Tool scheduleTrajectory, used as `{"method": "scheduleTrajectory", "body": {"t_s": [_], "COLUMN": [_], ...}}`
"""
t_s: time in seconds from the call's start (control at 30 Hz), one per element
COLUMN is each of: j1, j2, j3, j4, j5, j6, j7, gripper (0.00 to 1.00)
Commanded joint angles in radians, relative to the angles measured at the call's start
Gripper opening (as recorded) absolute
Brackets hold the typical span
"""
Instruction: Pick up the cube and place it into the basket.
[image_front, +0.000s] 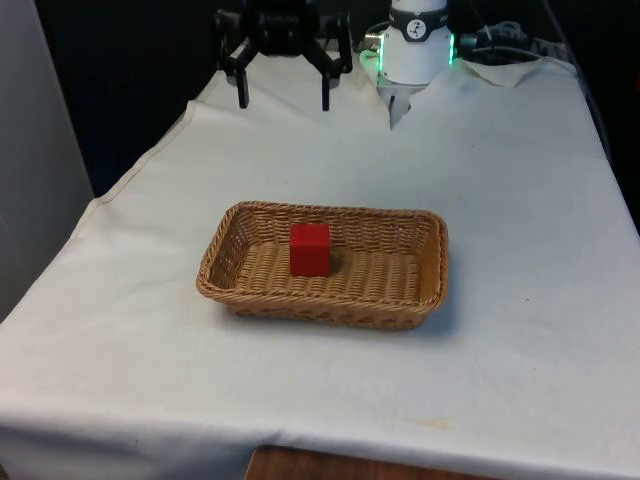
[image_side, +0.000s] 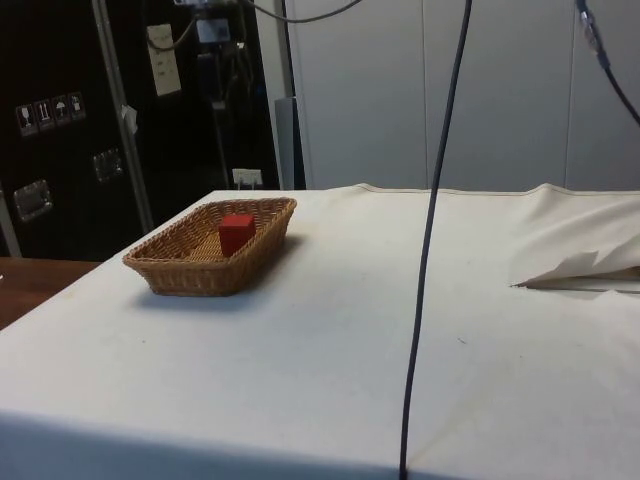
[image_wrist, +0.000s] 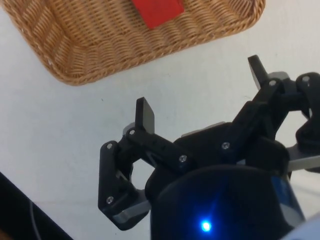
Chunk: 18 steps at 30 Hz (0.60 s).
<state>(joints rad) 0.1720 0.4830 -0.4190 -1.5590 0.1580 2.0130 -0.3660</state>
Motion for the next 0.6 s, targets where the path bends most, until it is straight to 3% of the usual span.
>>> {"method": "scheduleTrajectory", "body": {"t_s": [0.0,0.13,0.4,0.43,0.47,0.57], "j1": [0.003,-0.001,0.011,0.005,0.013,0.018], "j2": [-0.017,-0.025,-0.103,-0.095,-0.111,-0.132], "j3": [-0.002,0.0,-0.001,0.002,-0.001,0.0], "j4": [-0.017,-0.02,-0.1,-0.089,-0.108,-0.132], "j5": [-0.004,0.0,-0.008,0.0,-0.009,-0.012], "j6": [0.017,0.002,0.043,0.024,0.047,0.059], "j7": [-0.005,-0.011,-0.02,-0.025,-0.019,-0.015], "gripper": [1.0,1.0,1.0,1.0,1.0,1.0]}}
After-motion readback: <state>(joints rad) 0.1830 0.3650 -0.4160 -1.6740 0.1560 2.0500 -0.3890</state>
